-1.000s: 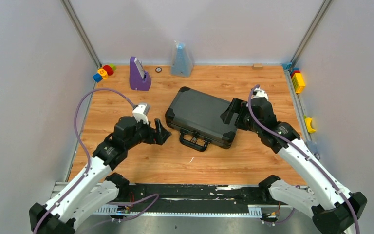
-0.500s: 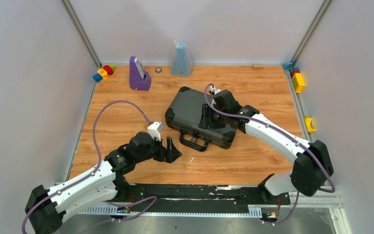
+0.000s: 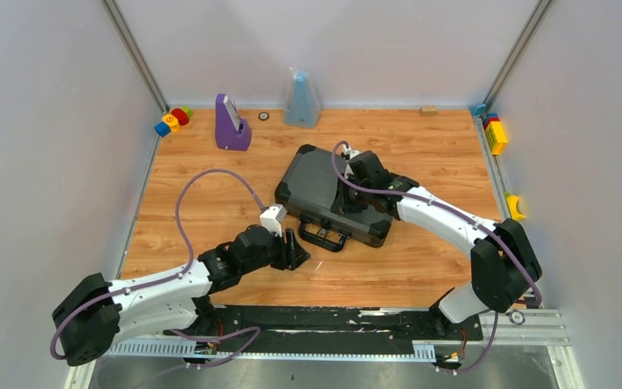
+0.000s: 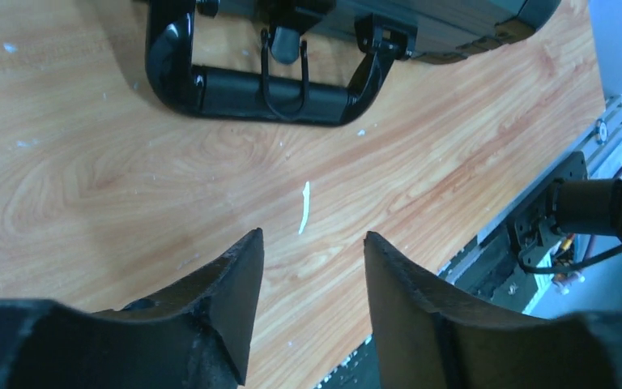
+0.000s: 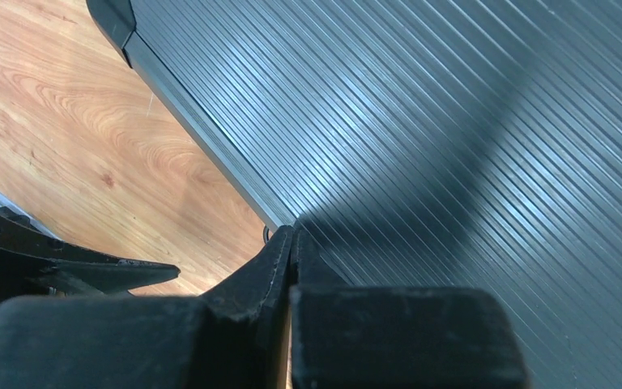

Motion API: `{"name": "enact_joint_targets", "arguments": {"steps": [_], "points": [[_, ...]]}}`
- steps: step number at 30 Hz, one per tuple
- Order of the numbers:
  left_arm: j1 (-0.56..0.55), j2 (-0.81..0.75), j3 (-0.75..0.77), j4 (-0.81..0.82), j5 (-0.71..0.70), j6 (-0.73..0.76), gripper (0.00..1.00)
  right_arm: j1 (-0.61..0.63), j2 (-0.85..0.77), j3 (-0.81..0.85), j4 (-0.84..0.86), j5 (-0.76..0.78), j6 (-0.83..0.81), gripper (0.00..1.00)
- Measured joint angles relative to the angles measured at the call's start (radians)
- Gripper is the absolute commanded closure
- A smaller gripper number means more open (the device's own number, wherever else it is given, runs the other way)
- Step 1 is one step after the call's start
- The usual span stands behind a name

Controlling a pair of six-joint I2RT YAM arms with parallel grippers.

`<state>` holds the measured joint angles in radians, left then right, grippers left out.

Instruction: Pack up texas hold em set

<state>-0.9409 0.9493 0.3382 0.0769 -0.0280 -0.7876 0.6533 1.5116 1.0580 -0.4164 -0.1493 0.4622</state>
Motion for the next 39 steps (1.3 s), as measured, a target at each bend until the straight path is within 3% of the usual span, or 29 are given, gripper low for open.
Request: {"name": "enact_joint_targets", "arguments": {"steps": [3, 4, 6, 15, 23, 30, 39], "points": [[0.0, 0.035, -0.008, 0.076, -0.021, -0.021, 0.82, 0.0, 0.0, -0.006, 0.014, -0.002, 0.0, 1.0], [0.0, 0.048, -0.013, 0.099, -0.029, -0.034, 0.95, 0.0, 0.0, -0.006, 0.017, -0.002, 0.0, 1.0], [0.0, 0.082, -0.035, 0.163, -0.047, -0.054, 1.0, 0.0, -0.004, -0.012, 0.023, -0.002, 0.0, 1.0], [0.0, 0.36, -0.07, 0.404, -0.085, -0.185, 1.0, 0.001, -0.021, -0.031, 0.04, 0.013, 0.005, 1.0], [0.0, 0.62, -0.012, 0.66, -0.055, -0.23, 1.0, 0.001, -0.048, -0.054, 0.038, 0.032, 0.012, 1.0], [0.034, 0.646, -0.008, 0.7, -0.032, -0.217, 1.0, 0.0, -0.058, -0.063, 0.038, 0.036, 0.014, 1.0], [0.09, 0.497, 0.045, 0.558, -0.048, -0.07, 1.0, 0.0, -0.058, -0.063, 0.038, 0.036, 0.014, 1.0]]}}
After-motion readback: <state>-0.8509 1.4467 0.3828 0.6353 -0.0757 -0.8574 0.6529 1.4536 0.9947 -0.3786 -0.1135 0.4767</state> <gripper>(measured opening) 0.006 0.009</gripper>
